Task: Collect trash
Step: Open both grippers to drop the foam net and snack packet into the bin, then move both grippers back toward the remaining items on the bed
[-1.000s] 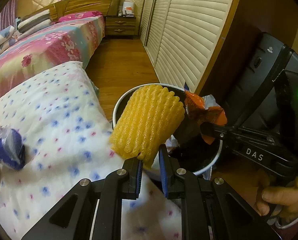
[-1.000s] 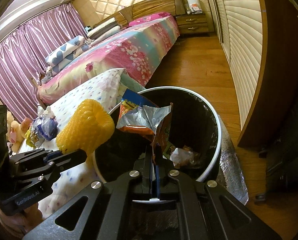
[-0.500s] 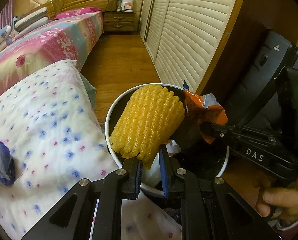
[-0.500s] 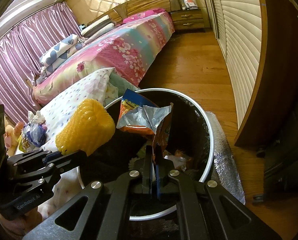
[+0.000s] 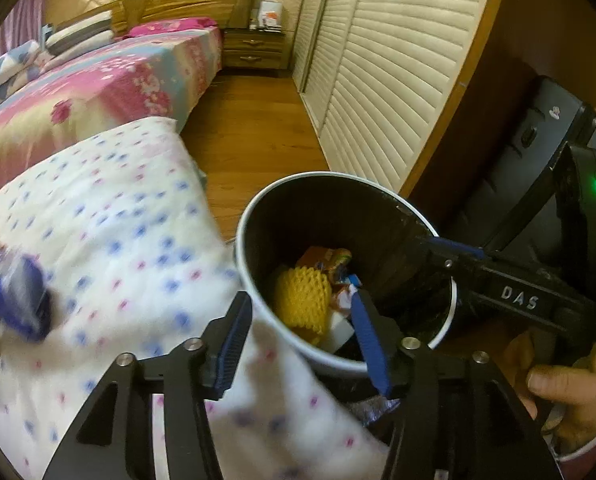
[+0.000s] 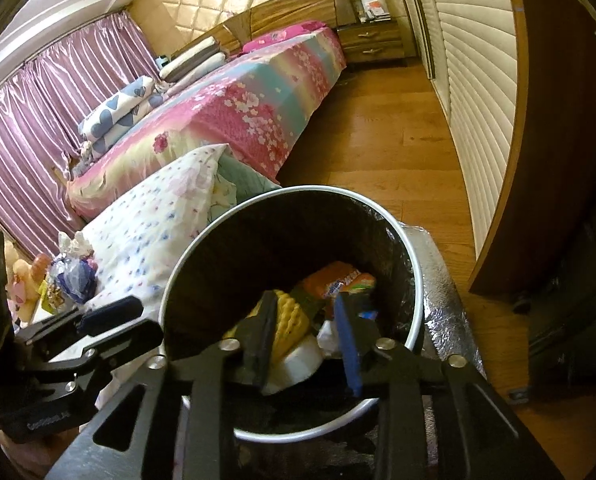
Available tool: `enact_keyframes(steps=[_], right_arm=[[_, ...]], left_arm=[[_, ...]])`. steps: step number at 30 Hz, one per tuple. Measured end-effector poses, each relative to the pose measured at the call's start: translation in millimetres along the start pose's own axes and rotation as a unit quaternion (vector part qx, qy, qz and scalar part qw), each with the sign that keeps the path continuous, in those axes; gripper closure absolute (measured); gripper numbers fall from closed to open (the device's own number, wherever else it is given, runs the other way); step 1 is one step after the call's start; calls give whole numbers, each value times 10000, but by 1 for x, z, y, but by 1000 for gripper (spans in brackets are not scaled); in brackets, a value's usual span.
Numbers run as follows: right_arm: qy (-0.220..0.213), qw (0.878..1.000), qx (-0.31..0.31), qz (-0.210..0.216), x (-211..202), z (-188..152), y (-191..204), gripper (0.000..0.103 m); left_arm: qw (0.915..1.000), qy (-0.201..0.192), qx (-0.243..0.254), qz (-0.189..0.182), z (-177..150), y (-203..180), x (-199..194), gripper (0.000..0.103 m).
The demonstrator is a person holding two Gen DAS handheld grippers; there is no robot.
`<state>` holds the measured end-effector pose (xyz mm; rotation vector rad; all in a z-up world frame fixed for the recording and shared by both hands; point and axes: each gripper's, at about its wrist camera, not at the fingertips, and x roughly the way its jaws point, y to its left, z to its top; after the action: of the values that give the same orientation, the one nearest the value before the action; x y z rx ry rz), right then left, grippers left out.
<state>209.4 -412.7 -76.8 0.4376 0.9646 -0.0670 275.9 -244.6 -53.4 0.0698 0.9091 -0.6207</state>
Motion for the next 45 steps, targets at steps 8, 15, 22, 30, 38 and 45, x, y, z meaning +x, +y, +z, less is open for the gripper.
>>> enact_keyframes(steps=[8, 15, 22, 30, 38, 45], right_arm=[[-262, 9993, -25, 247, -19, -11, 25, 30], [-254, 9976, -260, 581, -24, -22, 63, 23], [-107, 9944, -569, 883, -19, -36, 104, 19], [146, 9899, -822, 1147, 0, -49, 141, 19], [280, 9854, -1028, 1327, 17, -52, 169, 19], [378, 9819, -1180, 1431, 32, -50, 191, 19]], left_arm=[[9983, -200, -512, 192, -35, 34, -42, 48], [9938, -348, -943, 483, -63, 61, -76, 45], [9875, -508, -1234, 844, -94, 90, -112, 44], [9772, -586, -1651, 1198, -113, 126, -138, 43], [9673, -656, -1969, 1457, -120, 159, -151, 43], [9634, -643, -2116, 1515, -119, 175, -148, 43]])
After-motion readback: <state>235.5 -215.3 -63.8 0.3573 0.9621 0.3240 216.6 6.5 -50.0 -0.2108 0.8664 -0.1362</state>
